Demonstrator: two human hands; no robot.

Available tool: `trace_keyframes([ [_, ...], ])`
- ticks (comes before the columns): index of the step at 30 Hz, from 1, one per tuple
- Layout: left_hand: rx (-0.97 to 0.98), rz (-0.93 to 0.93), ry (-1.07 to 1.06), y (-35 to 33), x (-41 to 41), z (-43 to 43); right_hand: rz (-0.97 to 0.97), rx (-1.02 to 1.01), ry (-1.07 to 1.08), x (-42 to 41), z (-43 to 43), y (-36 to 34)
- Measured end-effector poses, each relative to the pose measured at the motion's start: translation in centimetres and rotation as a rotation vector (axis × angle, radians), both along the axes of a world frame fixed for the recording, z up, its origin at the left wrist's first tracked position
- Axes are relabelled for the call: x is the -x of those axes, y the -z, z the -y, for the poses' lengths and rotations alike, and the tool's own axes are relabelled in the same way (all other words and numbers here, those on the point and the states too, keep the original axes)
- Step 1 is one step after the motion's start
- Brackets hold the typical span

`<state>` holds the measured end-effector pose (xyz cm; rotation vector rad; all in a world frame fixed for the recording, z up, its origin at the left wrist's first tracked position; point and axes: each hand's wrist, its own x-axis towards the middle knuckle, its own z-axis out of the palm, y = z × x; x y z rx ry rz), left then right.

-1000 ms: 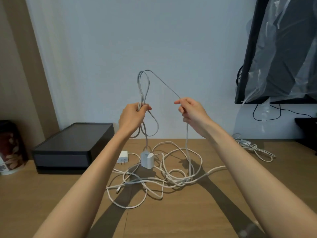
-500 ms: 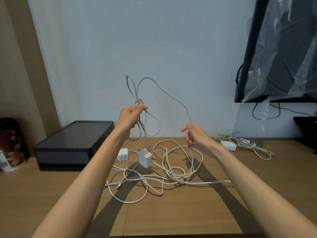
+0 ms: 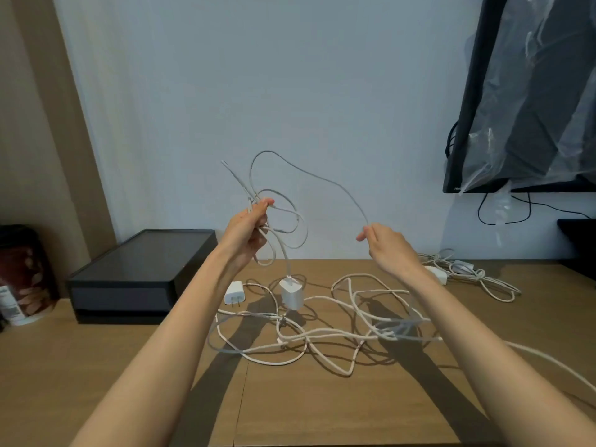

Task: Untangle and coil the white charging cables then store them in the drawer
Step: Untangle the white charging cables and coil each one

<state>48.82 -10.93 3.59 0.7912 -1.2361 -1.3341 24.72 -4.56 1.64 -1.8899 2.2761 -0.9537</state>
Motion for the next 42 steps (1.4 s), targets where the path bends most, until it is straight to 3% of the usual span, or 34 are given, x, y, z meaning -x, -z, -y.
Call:
trace_keyframes([
  [2, 0.008, -0.029, 0.019, -0.3, 0.2, 0.3, -0.008, -0.136, -0.062, 0.1, 0.1, 1.5],
  [5, 0.081, 0.03, 0.023, -0.6, 0.7, 0.8, 0.132, -0.244, -0.17, -0.4, -0.1, 3.6],
  [12, 0.142, 0.099, 0.049, 1.0, 1.8, 3.3, 0.275, -0.155, -0.131, -0.7, 1.0, 5.9],
  [22, -0.039, -0.143, 0.023, 4.3, 4.1, 6.9, 0.363, -0.211, -0.156, -0.2, 2.6, 8.7],
  [33, -0.253, -0.219, -0.084, 8.3, 4.0, 10.1, 0.467, -0.143, -0.179, 0.6, 3.4, 10.3],
  [38, -0.31, -0.052, -0.121, 10.1, 3.5, 9.6, 0.56, -0.034, -0.159, 0.6, 3.4, 9.6],
  [42, -0.266, 0.267, -0.065, 10.9, 2.8, 8.9, 0.576, 0.046, -0.112, 0.6, 3.5, 8.3],
])
